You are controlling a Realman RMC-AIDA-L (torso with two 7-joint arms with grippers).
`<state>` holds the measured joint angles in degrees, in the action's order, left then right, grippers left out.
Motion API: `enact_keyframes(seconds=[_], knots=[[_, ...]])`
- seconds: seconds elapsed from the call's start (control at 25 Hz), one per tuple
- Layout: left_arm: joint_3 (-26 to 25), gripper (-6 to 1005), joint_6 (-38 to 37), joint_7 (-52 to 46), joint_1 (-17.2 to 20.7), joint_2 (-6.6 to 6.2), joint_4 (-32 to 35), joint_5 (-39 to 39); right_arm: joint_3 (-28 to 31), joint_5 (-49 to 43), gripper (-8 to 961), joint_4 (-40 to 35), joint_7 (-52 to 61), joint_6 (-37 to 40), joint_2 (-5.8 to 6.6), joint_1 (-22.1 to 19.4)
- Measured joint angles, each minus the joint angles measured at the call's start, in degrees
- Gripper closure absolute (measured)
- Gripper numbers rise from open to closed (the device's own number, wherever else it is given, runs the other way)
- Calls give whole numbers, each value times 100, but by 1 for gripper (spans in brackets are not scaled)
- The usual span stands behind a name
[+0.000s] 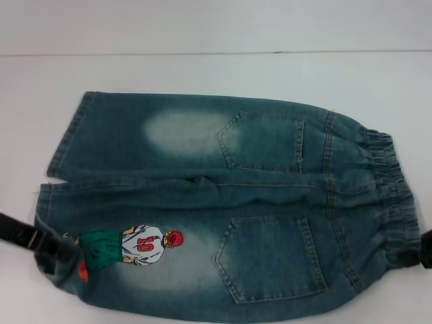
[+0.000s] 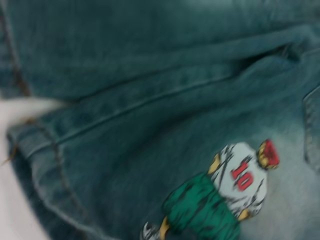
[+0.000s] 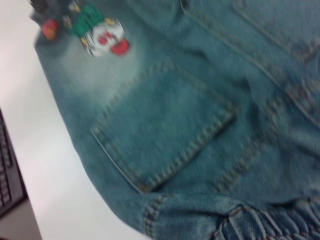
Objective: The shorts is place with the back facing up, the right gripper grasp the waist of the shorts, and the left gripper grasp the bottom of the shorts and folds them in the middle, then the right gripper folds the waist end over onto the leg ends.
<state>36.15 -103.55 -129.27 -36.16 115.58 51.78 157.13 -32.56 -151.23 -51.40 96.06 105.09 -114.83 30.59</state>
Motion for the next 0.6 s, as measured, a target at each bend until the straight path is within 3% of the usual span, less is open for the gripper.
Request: enact_keyframes(seconds=[0.28,0.6], knots=[[-380,975,139,89,-112,-102,-2,-491,353,733,891,23,102,157,80,-54],[-519,974,879,95,-271,-185,3,-821,1161,1146,879,-27,693,135,338,-54]])
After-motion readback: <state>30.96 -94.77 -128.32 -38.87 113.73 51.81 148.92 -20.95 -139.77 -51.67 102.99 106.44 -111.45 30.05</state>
